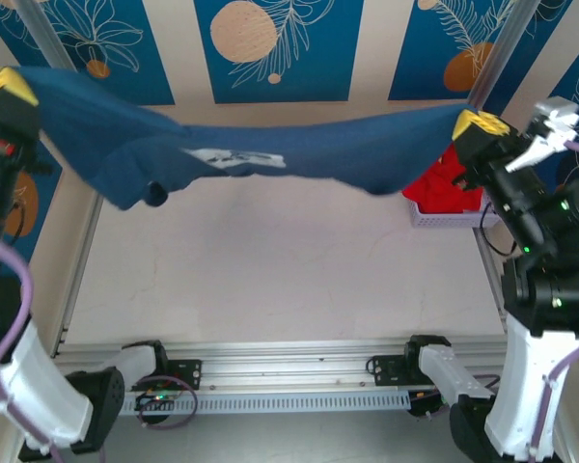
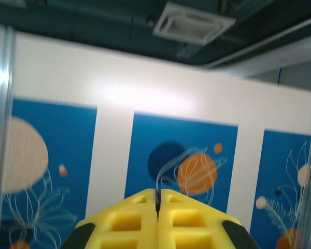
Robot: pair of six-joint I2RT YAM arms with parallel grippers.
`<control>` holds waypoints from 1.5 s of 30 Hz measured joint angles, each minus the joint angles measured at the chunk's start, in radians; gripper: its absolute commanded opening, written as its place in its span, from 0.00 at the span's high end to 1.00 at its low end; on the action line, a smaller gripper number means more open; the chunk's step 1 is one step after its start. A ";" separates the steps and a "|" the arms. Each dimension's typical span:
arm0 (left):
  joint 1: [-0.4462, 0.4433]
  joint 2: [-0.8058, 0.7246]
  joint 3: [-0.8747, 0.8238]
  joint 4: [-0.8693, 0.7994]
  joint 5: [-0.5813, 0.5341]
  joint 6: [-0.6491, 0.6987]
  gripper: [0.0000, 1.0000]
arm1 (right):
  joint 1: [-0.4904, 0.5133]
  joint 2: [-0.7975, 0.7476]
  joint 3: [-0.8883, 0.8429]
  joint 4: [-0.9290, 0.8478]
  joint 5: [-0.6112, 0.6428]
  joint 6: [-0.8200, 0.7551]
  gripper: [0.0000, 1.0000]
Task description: Fold the inside-out t-shirt
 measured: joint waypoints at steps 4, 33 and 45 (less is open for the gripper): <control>0.000 0.011 0.055 0.028 -0.018 0.014 1.00 | 0.000 -0.018 0.032 -0.001 0.004 -0.010 1.00; -0.088 1.416 0.255 0.057 -0.024 -0.128 0.30 | 0.101 1.192 0.208 -0.035 0.248 -0.049 0.54; -0.422 0.457 -1.011 0.320 -0.005 -0.177 0.30 | 0.342 0.465 -0.748 -0.217 0.331 0.146 0.46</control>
